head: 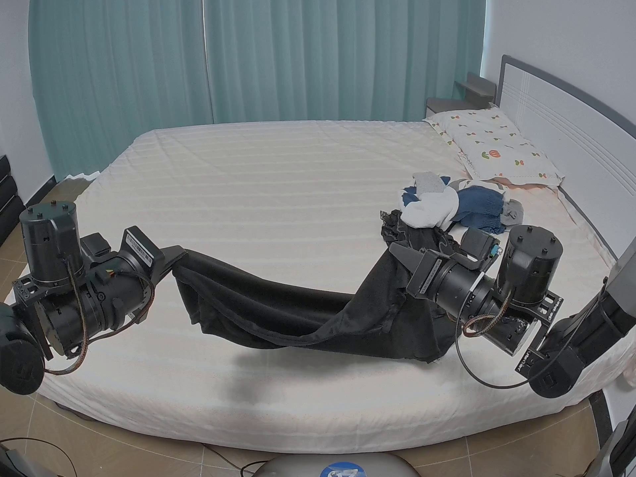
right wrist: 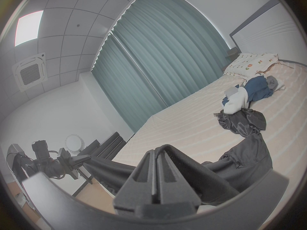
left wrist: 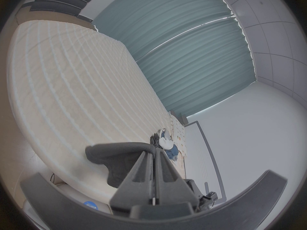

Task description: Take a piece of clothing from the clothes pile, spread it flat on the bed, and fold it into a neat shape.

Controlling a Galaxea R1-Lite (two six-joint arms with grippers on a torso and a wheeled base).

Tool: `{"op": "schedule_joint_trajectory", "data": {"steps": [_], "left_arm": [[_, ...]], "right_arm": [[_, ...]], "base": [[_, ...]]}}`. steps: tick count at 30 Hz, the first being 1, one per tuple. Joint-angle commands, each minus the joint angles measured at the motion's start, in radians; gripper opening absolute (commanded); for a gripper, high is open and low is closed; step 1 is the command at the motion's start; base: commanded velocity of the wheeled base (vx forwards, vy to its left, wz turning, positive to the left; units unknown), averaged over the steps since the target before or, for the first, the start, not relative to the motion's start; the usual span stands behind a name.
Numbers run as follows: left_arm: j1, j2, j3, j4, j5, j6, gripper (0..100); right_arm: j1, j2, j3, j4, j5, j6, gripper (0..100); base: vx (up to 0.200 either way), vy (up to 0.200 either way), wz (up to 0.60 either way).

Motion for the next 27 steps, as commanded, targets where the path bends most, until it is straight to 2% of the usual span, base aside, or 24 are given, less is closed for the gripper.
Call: {"op": "schedule_joint_trajectory", "data": {"steps": [1, 9, 12, 27], "left_arm": [[-0.002, 0.001, 0.0, 0.0, 0.0, -0.001, 0], [-0.002, 0.006, 0.003, 0.0, 0.0, 0.001, 0], [-0.002, 0.009, 0.007, 0.0, 0.0, 0.015, 0], [0.007, 0.031, 0.006, -0.006, -0.007, 0.008, 0]], "right_arm": [[0.002, 0.008, -0.007, -0.001, 0.0, -0.001, 0], [0.005, 0.022, -0.012, -0.001, 0.0, -0.001, 0], [0.0, 0.023, -0.012, -0.001, 0.0, -0.001, 0], [-0.006, 0.031, -0.008, -0.004, -0.001, 0.002, 0]], "base": [[-0.2, 0.2, 0.0], [-0.2, 0.2, 0.0], [0.0, 0.2, 0.0], [0.0, 0.0, 0.0]]}}
